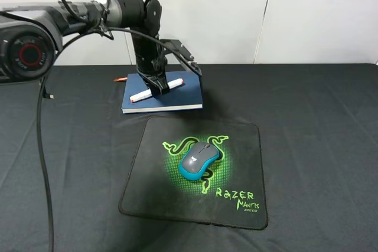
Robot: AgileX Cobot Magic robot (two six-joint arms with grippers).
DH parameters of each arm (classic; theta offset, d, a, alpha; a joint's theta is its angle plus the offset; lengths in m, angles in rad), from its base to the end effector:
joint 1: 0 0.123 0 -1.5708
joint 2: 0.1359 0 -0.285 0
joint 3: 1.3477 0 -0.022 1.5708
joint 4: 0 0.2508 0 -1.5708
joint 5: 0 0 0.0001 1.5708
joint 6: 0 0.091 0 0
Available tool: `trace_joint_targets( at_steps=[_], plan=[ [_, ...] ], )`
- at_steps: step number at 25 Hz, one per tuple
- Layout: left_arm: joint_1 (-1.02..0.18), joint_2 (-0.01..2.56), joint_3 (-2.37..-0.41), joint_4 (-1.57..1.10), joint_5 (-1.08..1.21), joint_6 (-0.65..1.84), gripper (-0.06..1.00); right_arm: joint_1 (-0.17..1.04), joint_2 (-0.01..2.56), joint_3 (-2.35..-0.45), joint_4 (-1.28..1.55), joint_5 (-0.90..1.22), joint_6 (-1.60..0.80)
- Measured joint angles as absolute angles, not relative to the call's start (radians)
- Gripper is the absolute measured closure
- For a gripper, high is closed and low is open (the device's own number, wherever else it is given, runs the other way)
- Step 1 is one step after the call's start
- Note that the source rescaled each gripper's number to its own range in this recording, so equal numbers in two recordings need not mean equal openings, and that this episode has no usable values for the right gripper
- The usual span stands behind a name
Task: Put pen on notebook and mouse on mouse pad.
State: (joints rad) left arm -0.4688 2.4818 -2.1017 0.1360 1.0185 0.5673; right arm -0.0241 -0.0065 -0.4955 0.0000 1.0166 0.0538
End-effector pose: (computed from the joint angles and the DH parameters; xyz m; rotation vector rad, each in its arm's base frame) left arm 0.4657 -0.2241 0.1269 1.4973 2.4630 0.1988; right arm -0.0036 0.0001 0.2796 0.0778 1.9967 0.0191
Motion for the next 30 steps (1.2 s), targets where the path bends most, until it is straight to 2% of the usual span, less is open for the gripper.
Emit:
trace_joint_targets(
  at_steps=[5,7,8,11,12,14,19,30],
  plan=[
    [-0.469,2.482,-2.102,0.136,1.011,0.567,0.94,-0.024,-0.007,-0.496,0.0,1.017,0.054],
    [-0.469,2.483,-2.102,0.136,1.002,0.568,0.87,-0.024,-0.007,-0.496,0.0,1.017,0.054],
    [-0.469,2.483,-2.102,0.136,0.989,0.569,0.76,-0.024,-0.007,-0.496,0.0,1.017,0.054],
    [-0.468,2.484,-2.102,0.14,0.972,0.569,0.25,-0.024,-0.007,-0.496,0.0,1.017,0.054],
    [-0.467,2.483,-2.103,0.144,0.965,0.569,0.13,-0.024,-0.007,-0.496,0.0,1.017,0.054],
    [-0.466,2.483,-2.104,0.155,0.959,0.569,0.02,-0.024,-0.007,-0.496,0.0,1.017,0.054],
    [-0.466,2.483,-2.108,0.155,0.959,0.569,-0.05,-0.024,-0.007,-0.496,0.0,1.017,0.054],
    [-0.466,2.443,-2.214,0.117,1.143,0.501,-0.06,-0.024,-0.007,-0.496,0.0,1.016,0.054]
  ],
)
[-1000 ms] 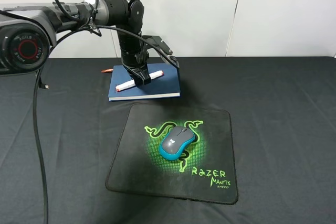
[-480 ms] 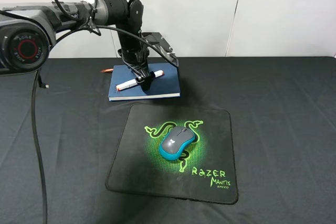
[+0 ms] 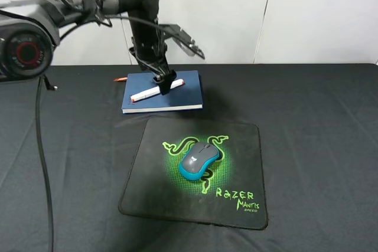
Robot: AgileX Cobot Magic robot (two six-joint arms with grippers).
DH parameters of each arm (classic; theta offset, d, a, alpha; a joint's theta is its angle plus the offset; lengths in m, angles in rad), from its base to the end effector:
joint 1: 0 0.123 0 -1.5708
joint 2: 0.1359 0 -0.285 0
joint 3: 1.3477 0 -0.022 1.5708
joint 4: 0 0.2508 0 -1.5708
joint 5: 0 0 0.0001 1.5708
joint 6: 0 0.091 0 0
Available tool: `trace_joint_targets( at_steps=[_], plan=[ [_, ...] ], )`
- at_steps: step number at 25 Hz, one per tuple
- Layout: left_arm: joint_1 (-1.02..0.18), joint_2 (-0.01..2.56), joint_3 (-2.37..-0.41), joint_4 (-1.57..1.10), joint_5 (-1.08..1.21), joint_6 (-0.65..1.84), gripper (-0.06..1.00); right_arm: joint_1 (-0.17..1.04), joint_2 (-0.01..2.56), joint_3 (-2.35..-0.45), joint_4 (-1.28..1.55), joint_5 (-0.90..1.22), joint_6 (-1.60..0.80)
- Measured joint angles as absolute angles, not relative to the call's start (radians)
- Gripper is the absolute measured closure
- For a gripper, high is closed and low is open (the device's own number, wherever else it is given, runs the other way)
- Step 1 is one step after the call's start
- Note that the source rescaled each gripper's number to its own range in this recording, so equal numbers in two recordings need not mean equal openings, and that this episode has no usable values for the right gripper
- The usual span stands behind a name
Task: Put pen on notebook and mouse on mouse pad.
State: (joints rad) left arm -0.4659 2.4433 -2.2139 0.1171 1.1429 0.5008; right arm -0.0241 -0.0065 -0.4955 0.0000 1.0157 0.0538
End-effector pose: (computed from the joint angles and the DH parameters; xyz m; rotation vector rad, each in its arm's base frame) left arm 0.4672 -0.2241 0.1744 1.3680 2.5041 0.1693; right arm -0.0035 0.0001 0.2797 0.0778 1.9958 0.0191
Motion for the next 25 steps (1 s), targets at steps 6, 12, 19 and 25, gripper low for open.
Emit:
trace_joint_targets(
  at_steps=[6,12,19,25],
  plan=[
    [-0.466,2.311,-2.216,0.107,1.169,0.447,-0.06,-0.024,-0.007,-0.496,0.0,1.016,0.054],
    [-0.466,2.126,-2.126,0.07,1.169,0.406,-0.06,-0.024,-0.007,-0.496,0.0,1.016,0.054],
    [-0.467,1.876,-1.871,0.057,1.169,0.315,-0.06,-0.024,-0.007,-0.496,0.0,1.016,0.054],
    [-0.467,1.601,-1.59,0.051,1.169,0.298,-0.06,-0.024,-0.007,-0.496,0.0,1.016,0.054]
  ],
)
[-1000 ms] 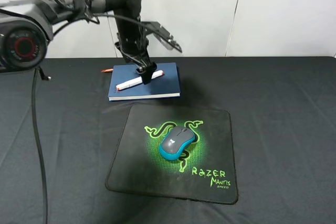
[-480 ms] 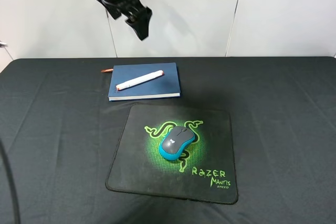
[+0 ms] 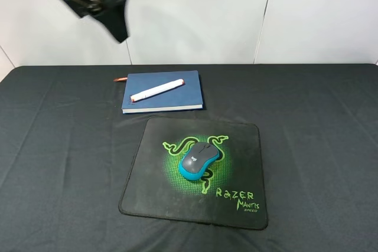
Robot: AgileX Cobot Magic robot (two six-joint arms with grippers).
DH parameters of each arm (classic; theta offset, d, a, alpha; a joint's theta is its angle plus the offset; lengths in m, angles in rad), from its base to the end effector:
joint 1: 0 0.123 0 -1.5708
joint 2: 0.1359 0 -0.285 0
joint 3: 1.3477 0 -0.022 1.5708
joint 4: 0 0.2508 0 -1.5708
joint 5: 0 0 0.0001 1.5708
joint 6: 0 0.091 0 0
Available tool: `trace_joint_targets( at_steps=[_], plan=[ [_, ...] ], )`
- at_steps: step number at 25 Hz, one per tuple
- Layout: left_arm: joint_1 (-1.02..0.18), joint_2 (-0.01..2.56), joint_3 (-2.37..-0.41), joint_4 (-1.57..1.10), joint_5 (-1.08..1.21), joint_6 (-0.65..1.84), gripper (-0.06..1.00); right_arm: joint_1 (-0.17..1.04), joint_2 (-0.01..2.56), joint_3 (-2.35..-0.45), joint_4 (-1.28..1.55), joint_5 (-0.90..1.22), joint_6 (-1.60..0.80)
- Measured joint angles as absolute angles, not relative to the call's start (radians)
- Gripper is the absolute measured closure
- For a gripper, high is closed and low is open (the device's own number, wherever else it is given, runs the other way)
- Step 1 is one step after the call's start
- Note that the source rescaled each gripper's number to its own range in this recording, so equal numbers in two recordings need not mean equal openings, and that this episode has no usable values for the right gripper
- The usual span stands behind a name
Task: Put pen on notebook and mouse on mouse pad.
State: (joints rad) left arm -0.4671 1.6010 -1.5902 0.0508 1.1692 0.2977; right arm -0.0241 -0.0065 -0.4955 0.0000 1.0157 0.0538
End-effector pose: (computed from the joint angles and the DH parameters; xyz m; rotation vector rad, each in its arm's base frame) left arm 0.3031 -0.1481 0.3644 1.0034 2.4647 0.0136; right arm -0.0035 0.0001 0.2797 0.0778 1.9958 0.0191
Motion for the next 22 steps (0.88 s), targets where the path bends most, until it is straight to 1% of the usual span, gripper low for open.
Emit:
trace_joint_targets(
  at_steps=[5,12,19,22],
  plan=[
    [-0.467,1.354,-1.314,0.018,1.169,0.295,-0.06,-0.024,-0.007,-0.496,0.0,1.017,0.054],
    [-0.467,0.96,-1.006,0.0,1.171,0.277,-0.06,-0.024,-0.007,-0.496,0.0,1.017,0.054],
    [-0.467,0.531,-0.805,0.0,1.172,0.217,-0.06,-0.024,-0.007,-0.496,0.0,1.017,0.054],
    [-0.466,0.391,-0.74,0.014,1.173,0.155,-0.06,-0.024,-0.007,-0.496,0.0,1.017,0.054]
  ],
)
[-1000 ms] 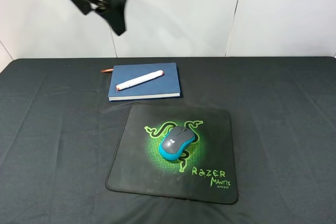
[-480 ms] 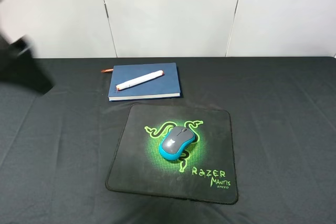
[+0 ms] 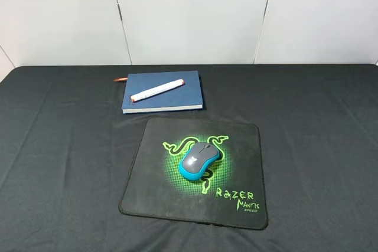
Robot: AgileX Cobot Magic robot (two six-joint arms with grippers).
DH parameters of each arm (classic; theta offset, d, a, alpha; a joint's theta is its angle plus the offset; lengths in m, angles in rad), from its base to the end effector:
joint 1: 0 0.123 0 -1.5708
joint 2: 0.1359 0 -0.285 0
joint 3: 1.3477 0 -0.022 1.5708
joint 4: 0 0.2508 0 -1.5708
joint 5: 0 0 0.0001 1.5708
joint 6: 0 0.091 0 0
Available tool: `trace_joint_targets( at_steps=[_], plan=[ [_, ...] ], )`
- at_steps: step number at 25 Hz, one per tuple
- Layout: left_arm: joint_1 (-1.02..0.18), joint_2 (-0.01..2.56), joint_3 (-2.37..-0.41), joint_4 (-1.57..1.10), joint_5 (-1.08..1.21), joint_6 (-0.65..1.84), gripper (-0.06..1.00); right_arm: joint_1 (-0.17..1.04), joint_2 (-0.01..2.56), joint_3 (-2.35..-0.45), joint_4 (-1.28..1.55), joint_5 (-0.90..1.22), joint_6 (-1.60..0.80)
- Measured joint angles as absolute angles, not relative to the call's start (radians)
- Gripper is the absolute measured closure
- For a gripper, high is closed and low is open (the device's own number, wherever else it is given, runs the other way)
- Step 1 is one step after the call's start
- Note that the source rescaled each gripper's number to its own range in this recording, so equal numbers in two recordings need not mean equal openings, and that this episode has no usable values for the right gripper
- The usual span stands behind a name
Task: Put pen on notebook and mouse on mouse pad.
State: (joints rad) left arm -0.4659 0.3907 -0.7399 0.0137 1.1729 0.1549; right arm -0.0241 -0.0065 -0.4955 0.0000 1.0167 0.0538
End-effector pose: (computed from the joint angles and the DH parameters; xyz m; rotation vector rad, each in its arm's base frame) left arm 0.0353 -0.0165 0.3310 0.7057 2.2010 -0.1415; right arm -0.0036 0.0001 0.2796 0.0778 1.9968 0.0191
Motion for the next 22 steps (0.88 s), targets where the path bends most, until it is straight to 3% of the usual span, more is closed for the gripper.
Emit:
trace_joint_targets(
  at_steps=[14,22],
  plan=[
    [-0.102,0.148,-0.508,-0.024,1.084,0.083,-0.06,-0.024,-0.007,-0.496,0.0,1.016,0.054],
    [-0.047,0.073,-0.498,-0.032,1.062,0.083,-0.06,-0.024,-0.007,-0.496,0.007,1.016,0.054]
  ],
)
